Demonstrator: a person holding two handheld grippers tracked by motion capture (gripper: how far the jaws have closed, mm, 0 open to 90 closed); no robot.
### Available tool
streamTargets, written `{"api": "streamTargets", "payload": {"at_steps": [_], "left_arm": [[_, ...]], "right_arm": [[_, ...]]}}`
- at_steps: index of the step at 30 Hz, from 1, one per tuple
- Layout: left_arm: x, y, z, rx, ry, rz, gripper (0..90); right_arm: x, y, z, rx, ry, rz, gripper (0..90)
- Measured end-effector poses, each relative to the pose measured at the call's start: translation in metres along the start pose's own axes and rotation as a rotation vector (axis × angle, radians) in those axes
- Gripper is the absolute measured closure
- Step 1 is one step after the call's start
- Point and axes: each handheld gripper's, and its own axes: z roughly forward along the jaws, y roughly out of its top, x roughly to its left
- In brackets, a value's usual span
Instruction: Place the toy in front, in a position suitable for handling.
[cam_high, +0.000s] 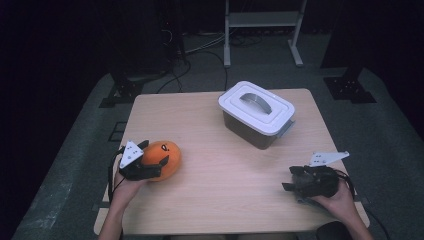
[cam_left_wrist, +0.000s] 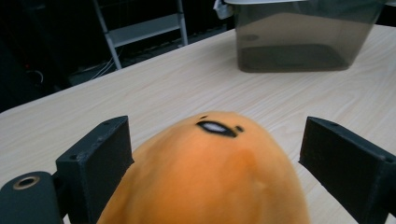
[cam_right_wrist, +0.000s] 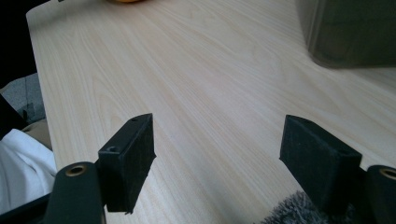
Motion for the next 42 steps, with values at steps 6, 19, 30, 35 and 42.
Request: {"api": "streamTargets", "payload": {"at_steps": [6,19,30,35,42], "left_arm": [[0.008,-0.008,-0.001,0.012,-0.004,-0.020,14.9],[0.014,-0.022,0.007,0.062,-0.033,-0.046,39.5],[0.012,-0.021,0.006,0.072,0.011,-0.027,55.5],[0.010,-0.019,0.005,0.057,0.017,-0.020,59.9],[0.009,-0.017,0.003,0.039,0.013,-0.051,60.9]], "right_arm": [[0.001,0.000,0.001,0.007,0.005,-0.008,25.6],[0.001,0.000,0.002,0.014,0.007,-0.012,25.6],[0.002,0.000,0.003,0.022,0.010,-0.025,27.8],[0.003,0.001,0.002,0.019,0.005,-0.029,28.6],[0.003,0.001,0.000,0.004,-0.002,-0.027,28.6]]}}
